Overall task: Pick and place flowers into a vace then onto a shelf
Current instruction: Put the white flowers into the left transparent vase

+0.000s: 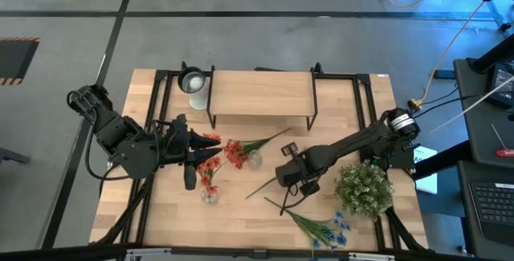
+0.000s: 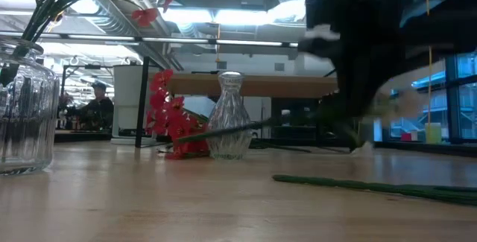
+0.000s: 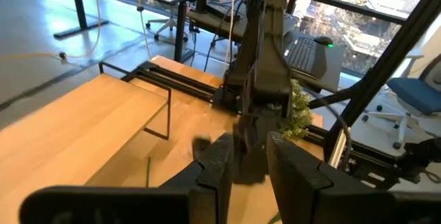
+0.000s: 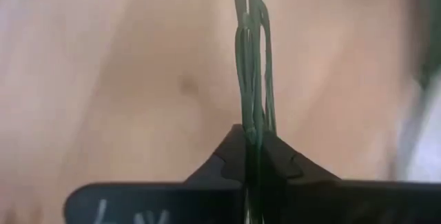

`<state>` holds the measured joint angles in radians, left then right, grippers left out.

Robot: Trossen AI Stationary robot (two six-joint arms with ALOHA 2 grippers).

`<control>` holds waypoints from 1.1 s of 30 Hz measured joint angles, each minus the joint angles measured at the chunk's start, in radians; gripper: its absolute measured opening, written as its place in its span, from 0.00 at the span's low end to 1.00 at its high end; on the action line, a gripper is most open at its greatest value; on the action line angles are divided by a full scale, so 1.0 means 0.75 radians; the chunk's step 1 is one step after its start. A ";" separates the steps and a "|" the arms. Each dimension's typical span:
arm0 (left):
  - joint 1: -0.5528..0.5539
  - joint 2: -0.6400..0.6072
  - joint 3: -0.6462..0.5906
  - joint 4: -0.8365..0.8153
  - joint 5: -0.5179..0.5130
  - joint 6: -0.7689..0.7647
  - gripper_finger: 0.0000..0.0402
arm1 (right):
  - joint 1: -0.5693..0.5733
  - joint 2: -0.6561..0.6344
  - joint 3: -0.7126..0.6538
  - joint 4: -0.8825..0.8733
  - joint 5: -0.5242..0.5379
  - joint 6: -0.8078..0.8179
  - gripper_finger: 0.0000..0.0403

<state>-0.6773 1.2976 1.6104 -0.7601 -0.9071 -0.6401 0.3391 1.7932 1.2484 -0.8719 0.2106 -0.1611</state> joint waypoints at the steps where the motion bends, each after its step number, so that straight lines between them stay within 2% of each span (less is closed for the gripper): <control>1: 0.012 0.001 0.000 0.000 0.019 -0.027 0.22 | 0.002 -0.015 0.040 -0.084 0.041 -0.003 0.03; 8: 0.199 0.007 0.000 0.000 0.308 -0.294 0.33 | 0.037 -0.055 0.420 -0.541 0.445 -0.223 0.02; 13: 0.354 0.028 0.000 0.005 0.513 -0.351 0.40 | 0.060 -0.057 0.674 -0.585 0.795 -0.477 0.02; 16: 0.443 0.052 0.000 0.029 0.619 -0.345 0.42 | 0.070 -0.060 0.800 -0.490 0.943 -0.668 0.02; 20: 0.553 0.098 0.000 0.144 0.812 -0.338 0.43 | 0.071 -0.060 0.917 -0.343 0.975 -0.925 0.02; 24: 0.638 0.142 0.000 0.237 0.989 -0.318 0.44 | 0.072 -0.059 0.947 -0.206 0.976 -1.162 0.02; 29: 0.713 0.172 0.000 0.242 1.082 -0.288 0.44 | 0.089 -0.055 0.948 -0.115 0.983 -1.320 0.02; 33: 0.749 0.174 0.000 0.244 1.109 -0.257 0.44 | 0.106 -0.052 0.948 -0.100 1.001 -1.336 0.02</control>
<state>-0.1154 1.4283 1.6104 -0.5770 -0.0750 -0.8327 0.4183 1.7545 1.9591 -0.9469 0.9618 -1.1628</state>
